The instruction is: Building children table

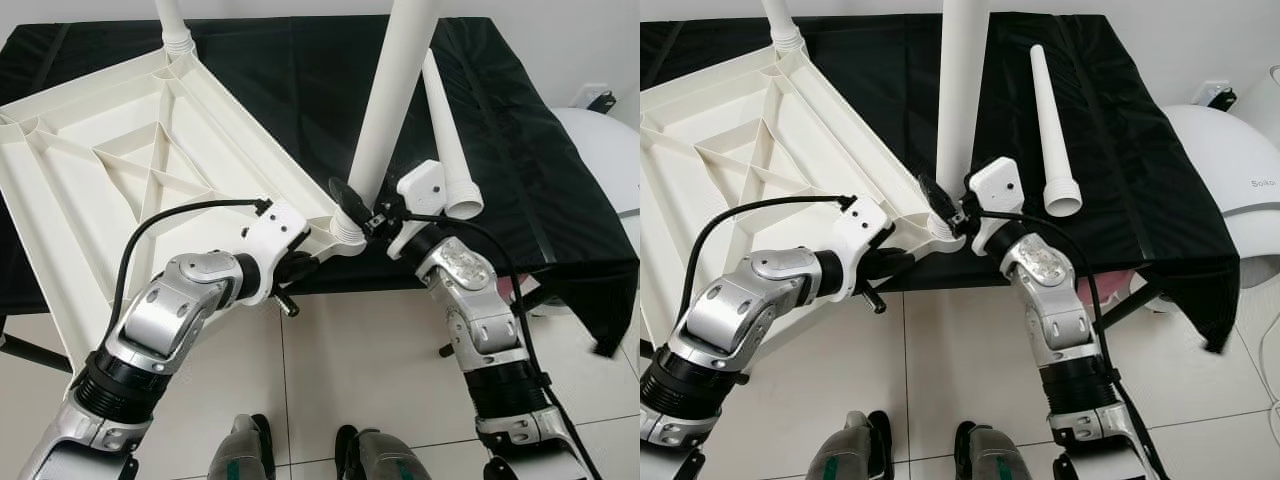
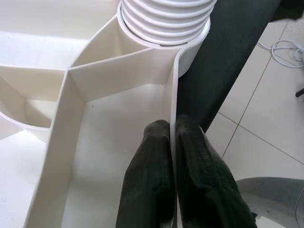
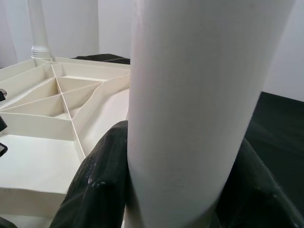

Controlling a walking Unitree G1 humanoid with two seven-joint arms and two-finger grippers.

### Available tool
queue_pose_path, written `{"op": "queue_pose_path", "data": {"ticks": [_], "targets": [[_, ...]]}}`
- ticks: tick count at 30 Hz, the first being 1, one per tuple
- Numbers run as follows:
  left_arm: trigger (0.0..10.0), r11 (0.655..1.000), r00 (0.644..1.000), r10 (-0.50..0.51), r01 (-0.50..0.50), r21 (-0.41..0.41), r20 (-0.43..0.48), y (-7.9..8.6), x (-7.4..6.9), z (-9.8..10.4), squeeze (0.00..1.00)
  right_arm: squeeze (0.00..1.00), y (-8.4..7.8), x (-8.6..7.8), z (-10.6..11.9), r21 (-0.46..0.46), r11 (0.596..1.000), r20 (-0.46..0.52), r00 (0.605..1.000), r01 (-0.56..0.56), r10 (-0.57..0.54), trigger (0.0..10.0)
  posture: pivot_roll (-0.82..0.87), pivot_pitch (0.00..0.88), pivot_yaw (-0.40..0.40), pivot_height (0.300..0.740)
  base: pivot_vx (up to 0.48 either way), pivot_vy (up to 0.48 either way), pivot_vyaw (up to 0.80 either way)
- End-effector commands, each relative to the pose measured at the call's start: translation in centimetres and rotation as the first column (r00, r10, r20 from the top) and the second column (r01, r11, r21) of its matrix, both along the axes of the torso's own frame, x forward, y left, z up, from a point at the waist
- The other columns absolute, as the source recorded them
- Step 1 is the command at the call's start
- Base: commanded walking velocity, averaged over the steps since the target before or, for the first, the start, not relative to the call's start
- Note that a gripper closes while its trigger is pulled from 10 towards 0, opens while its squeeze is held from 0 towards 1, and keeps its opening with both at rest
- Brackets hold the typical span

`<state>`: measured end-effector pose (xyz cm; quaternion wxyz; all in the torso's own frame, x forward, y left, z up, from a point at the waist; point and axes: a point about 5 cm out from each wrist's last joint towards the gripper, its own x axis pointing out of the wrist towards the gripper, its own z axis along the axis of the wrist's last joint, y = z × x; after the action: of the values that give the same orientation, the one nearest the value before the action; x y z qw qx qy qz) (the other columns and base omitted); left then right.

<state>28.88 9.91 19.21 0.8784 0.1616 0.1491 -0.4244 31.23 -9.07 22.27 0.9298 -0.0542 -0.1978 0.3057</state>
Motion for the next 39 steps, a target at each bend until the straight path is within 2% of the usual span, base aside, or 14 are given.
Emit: {"op": "queue_pose_path", "data": {"ticks": [1,15,21,39], "targets": [[10.0,0.999,0.999,-0.030,0.030,-0.022,0.024,-0.32,-0.17,0.94,0.00,0.00,0.06,-0.14,-0.72,-0.016,0.999,-0.019,0.999,0.029,-0.030,10.0,-0.04,0.203,-0.035,0.740,0.000,0.000,0.00],[10.0,0.999,0.999,-0.030,0.030,-0.020,0.025,-0.29,-0.15,1.03,0.00,0.00,0.26,0.16,-1.22,0.018,0.988,-0.052,0.987,0.154,-0.153,10.0,-0.04,0.204,-0.033,0.740,0.000,0.000,0.00],[10.0,0.999,0.999,-0.030,0.031,-0.018,0.024,-0.24,-0.11,1.07,0.00,0.00,0.21,0.42,-1.63,0.027,0.966,-0.066,0.965,0.257,-0.255,10.0,-0.04,0.205,-0.028,0.740,0.000,0.000,0.00],[10.0,0.999,0.999,-0.035,0.035,-0.017,0.026,-0.31,-0.05,1.16,0.00,0.00,0.62,0.17,-1.66,0.030,0.923,-0.059,0.923,0.383,-0.381,10.0,-0.04,0.201,-0.029,0.740,0.000,0.000,0.00]]}}
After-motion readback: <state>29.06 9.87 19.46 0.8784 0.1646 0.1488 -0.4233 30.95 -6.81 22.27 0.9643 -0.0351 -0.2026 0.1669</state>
